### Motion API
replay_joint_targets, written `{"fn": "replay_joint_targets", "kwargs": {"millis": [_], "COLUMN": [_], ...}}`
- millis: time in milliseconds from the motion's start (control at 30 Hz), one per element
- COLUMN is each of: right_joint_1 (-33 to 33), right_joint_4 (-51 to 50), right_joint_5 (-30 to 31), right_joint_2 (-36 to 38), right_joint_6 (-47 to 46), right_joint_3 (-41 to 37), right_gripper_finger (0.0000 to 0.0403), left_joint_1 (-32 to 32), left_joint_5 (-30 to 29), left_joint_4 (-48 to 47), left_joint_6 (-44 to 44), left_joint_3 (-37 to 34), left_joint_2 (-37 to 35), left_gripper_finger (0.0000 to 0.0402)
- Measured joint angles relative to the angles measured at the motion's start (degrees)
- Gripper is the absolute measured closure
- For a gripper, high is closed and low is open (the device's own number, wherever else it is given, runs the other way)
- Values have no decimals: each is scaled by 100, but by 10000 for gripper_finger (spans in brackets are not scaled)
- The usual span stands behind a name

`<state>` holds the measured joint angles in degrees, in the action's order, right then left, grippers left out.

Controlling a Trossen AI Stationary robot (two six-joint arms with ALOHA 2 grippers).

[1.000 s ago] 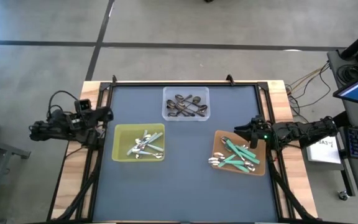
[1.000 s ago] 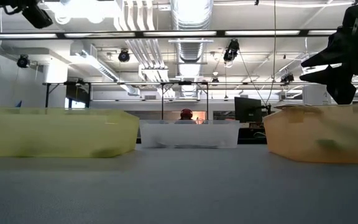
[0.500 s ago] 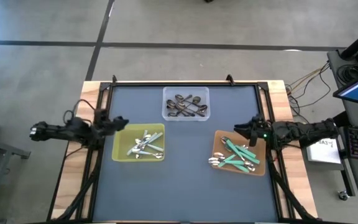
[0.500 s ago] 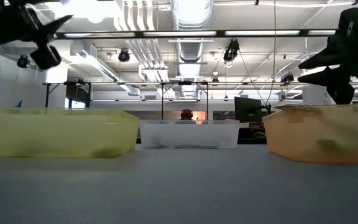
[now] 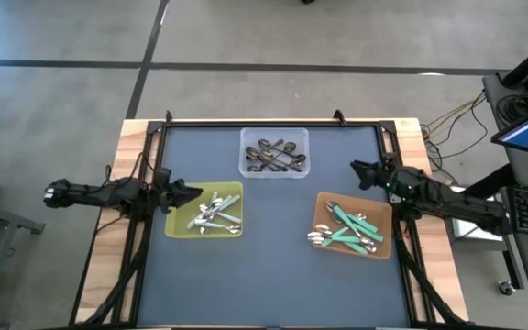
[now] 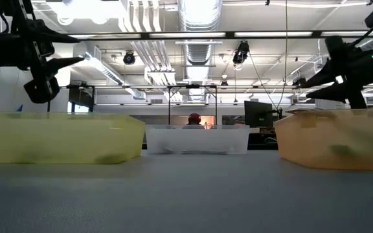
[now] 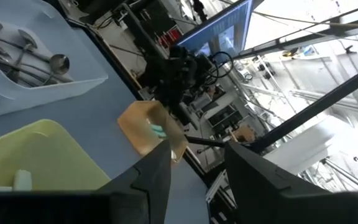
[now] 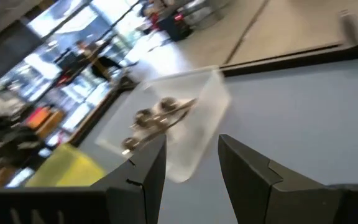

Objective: Sort silverware by color (type)
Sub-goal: Return to Home Position

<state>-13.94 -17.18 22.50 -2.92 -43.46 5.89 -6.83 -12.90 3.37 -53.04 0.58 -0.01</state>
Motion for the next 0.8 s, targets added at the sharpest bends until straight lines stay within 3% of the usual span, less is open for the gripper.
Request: {"fn": "replay_joint_targets", "kwargs": {"millis": [233, 800], "right_joint_1": [-716, -747], "right_joint_4": [-1, -45], "right_joint_5": [3, 1], "right_joint_2": [-402, -431], "right_joint_6": [0, 0], "right_joint_3": [0, 73], "right_gripper_finger": [266, 266], "left_joint_1": [0, 0], "left_joint_5": [-1, -2], "left_joint_4": [15, 33], "left_joint_6": [2, 2], "left_joint_3": [4, 46], "left_joint_2": [46, 157], "left_gripper_finger": [269, 269]}}
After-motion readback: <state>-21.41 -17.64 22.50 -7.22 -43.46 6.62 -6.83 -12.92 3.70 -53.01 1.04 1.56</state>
